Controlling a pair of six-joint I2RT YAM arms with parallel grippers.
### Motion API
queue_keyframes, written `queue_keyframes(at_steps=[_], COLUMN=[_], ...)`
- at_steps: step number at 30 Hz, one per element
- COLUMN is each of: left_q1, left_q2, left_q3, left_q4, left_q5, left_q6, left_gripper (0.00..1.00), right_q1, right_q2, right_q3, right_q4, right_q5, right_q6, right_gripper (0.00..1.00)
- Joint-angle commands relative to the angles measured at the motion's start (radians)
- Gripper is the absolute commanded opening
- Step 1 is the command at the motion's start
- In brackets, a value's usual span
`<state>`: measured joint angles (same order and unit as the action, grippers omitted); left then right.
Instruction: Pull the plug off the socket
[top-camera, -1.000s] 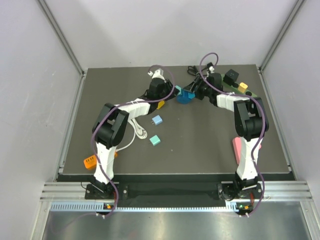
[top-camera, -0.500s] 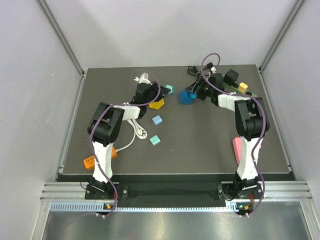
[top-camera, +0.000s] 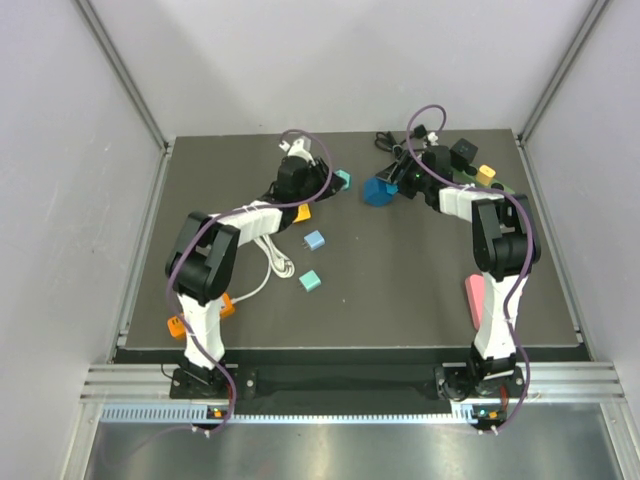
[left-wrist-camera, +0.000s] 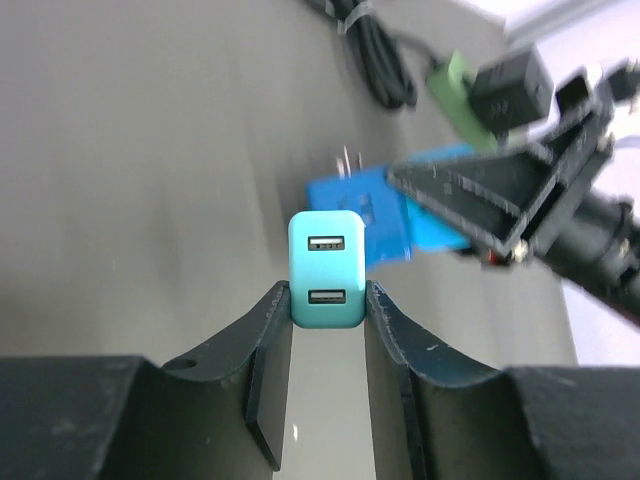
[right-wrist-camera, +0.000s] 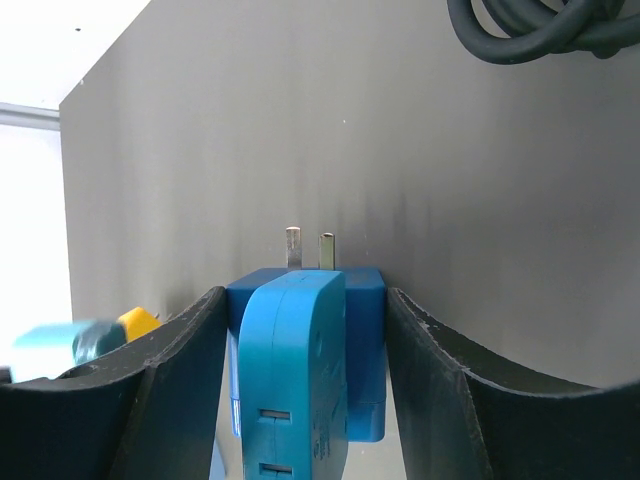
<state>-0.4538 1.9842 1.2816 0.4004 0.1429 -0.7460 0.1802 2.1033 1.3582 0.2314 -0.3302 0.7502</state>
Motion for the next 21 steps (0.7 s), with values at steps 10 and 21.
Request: queue_keyframes(at_steps=[10, 21], left_q1=[-0.075, -0.121], left_q2=[-0.257, -0.347], left_q3=[-0.166, -0.310], left_q4=[-0.408, -0.574], left_q5=[0.176, 0.176], left_q6=[0.113, 0.125], left_gripper=[0.00, 0.05], right_q1=[0.002, 0.012], right_q2=[0.015, 0.009], right_q3=[0.021, 0.016], right_q4=[-0.035, -0.032], right_q5=[0.033, 0.037], right_q6=[-0.058, -0.061], right_gripper=[0.00, 0.00])
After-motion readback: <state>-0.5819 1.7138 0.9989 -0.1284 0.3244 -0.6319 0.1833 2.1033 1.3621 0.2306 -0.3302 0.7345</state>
